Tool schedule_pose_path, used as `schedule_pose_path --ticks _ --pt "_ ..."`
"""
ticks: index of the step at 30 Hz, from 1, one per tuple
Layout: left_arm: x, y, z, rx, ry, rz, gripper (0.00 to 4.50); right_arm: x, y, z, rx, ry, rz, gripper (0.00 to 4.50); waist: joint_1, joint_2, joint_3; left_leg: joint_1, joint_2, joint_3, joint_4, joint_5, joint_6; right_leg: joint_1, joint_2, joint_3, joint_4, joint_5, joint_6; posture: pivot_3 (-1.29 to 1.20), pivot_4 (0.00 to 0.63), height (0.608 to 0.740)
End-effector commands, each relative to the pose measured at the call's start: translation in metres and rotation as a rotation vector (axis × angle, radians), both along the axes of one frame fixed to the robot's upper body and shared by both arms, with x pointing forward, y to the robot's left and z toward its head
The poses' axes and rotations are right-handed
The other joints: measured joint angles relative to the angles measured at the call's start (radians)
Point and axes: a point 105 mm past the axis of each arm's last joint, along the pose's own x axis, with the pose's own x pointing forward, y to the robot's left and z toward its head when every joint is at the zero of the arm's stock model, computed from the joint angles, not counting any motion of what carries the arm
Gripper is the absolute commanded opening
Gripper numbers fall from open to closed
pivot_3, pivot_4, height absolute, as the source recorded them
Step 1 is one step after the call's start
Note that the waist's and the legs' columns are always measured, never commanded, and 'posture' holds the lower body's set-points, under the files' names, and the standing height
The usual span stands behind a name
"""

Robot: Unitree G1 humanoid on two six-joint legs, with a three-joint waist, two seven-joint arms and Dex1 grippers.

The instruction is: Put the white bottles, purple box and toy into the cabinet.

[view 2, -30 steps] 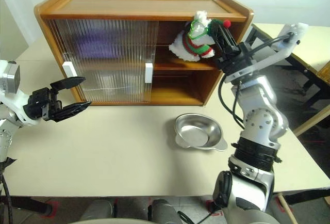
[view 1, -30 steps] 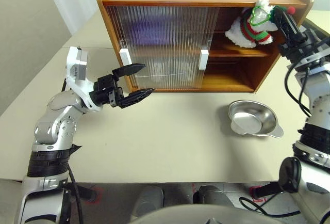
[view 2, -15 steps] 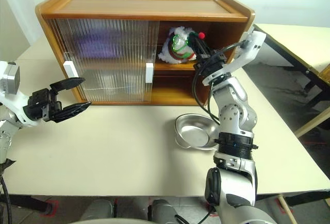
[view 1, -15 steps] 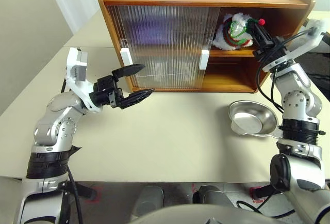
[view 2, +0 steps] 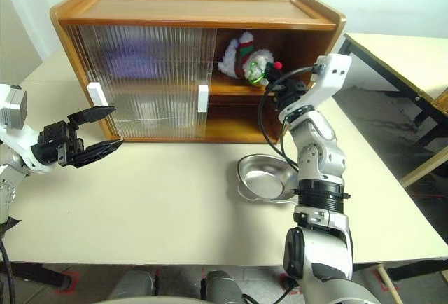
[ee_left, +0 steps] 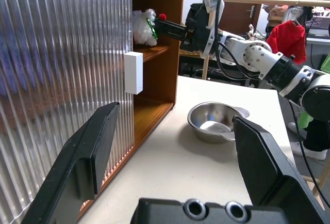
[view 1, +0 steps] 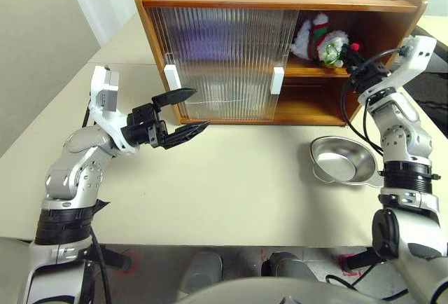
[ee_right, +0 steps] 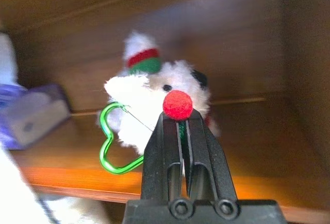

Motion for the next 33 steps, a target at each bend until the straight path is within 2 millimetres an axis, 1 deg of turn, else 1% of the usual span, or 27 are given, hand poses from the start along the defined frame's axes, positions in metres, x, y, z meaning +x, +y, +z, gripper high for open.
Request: schedule_pose_path --ticks 1,4,7,8,11,12,13,15,16,17,18,21,24,29,33 --pt "-0.002 0.0 0.0 0.013 -0.001 0.002 4.5 0.004 -0.006 -0.002 -0.005 0.016 -0.039 0.02 0.0 0.0 0.0 0.0 0.0 0.0 0.0 0.0 0.0 0.0 0.0 0.0 0.0 0.0 0.0 0.16 0.0 0.74" --pt "-0.002 0.0 0.0 0.012 0.0 0.002 4.5 0.006 -0.006 -0.002 -0.002 0.018 -0.059 0.02 0.0 0.0 0.0 0.0 0.0 0.0 -0.001 0.0 0.0 0.0 0.001 0.0 0.0 0.0 -0.001 0.16 0.0 0.74" --pt "-0.002 0.0 0.0 0.011 0.001 0.003 4.5 0.008 -0.006 -0.001 -0.005 0.013 -0.07 0.75 0.0 0.0 0.0 0.0 0.001 0.0 -0.001 0.0 0.0 -0.001 0.001 -0.001 0.0 0.001 0.0 0.16 0.0 0.74" --pt "-0.003 0.0 0.0 0.011 0.001 0.003 4.5 0.008 -0.005 0.0 -0.005 0.011 -0.07 1.03 0.0 0.0 0.0 0.0 0.001 0.0 -0.001 0.0 0.0 -0.001 0.001 -0.001 0.0 0.001 0.0 0.16 0.0 0.74" --pt "-0.003 0.0 -0.001 0.01 0.002 0.004 4.5 0.009 -0.005 0.002 -0.019 -0.001 -0.068 2.18 0.0 0.0 0.0 0.0 0.001 0.0 -0.002 0.0 0.0 -0.001 0.001 -0.001 0.0 0.001 0.0 0.16 0.0 0.74" --pt "-0.003 0.0 -0.001 0.01 0.002 0.004 4.5 0.009 -0.005 0.002 -0.027 -0.001 -0.07 2.45 0.001 0.0 0.0 0.0 0.001 0.0 -0.002 0.0 0.0 -0.001 0.001 -0.001 0.0 0.001 0.0 0.16 0.0 0.74" --pt "-0.003 0.0 -0.001 0.01 0.002 0.004 4.5 0.009 -0.006 0.002 -0.029 0.0 -0.071 2.9 0.0 0.0 0.0 0.0 0.001 0.0 -0.002 0.0 0.0 -0.001 0.001 -0.001 0.0 0.001 0.0 0.16 0.0 0.74" --pt "-0.003 0.0 -0.001 0.01 0.001 0.005 4.5 0.009 -0.007 0.002 -0.032 0.001 -0.073 3.56 0.001 0.0 0.0 -0.001 0.001 0.0 -0.002 0.0 0.0 -0.002 0.001 -0.001 0.0 0.001 0.0 0.16 0.0 0.74" --pt "-0.003 0.0 -0.001 0.01 0.001 0.006 4.5 0.009 -0.007 0.002 -0.037 0.002 -0.07 4.0 0.001 0.0 0.0 -0.001 0.001 0.0 -0.003 0.0 0.0 -0.002 0.001 -0.001 0.0 0.001 0.0 0.16 0.0 0.74" --pt "-0.003 0.001 -0.001 0.01 0.0 0.006 4.5 0.008 -0.006 0.003 -0.043 0.002 -0.066 4.34 0.001 0.0 0.0 -0.001 0.001 0.0 -0.003 0.0 0.0 -0.002 0.001 -0.001 0.0 0.001 0.0 0.16 0.0 0.74" --pt "-0.003 0.001 -0.001 0.01 0.0 0.006 4.5 0.007 -0.006 0.003 -0.052 0.001 -0.061 4.48 0.001 0.0 0.0 -0.001 0.001 0.0 -0.003 0.0 0.0 -0.002 0.001 -0.001 0.0 0.001 0.0 0.16 0.0 0.74" --pt "-0.003 0.001 -0.002 0.011 0.001 0.005 4.5 0.002 -0.004 0.005 -0.1 -0.004 -0.037 4.48 0.003 0.001 0.0 -0.001 0.001 0.0 -0.003 0.0 0.0 -0.002 0.001 -0.001 0.0 0.001 0.0 0.15 0.0 0.74" --pt "-0.004 0.002 -0.002 0.013 0.002 0.004 4.5 -0.004 -0.007 0.008 -0.135 -0.008 -0.028 4.48 0.005 0.001 0.0 -0.001 0.001 0.0 -0.003 0.0 0.0 -0.002 0.001 -0.001 0.0 0.0 0.0 0.15 0.0 0.74" --pt "-0.004 0.003 -0.003 0.017 0.006 0.001 4.5 -0.022 -0.012 0.02 -0.176 -0.03 0.005 4.48 0.006 0.001 0.0 -0.001 0.0 0.002 -0.003 0.0 -0.001 -0.002 0.001 -0.001 -0.001 0.0 0.0 0.15 0.0 0.74" --pt "-0.003 0.003 -0.003 0.019 0.008 -0.002 4.5 -0.041 -0.008 0.029 -0.189 -0.049 0.101 4.48 0.006 0.0 0.0 -0.001 0.0 0.004 -0.003 0.001 -0.001 -0.001 0.002 -0.001 -0.001 -0.001 0.0 0.15 0.0 0.74"
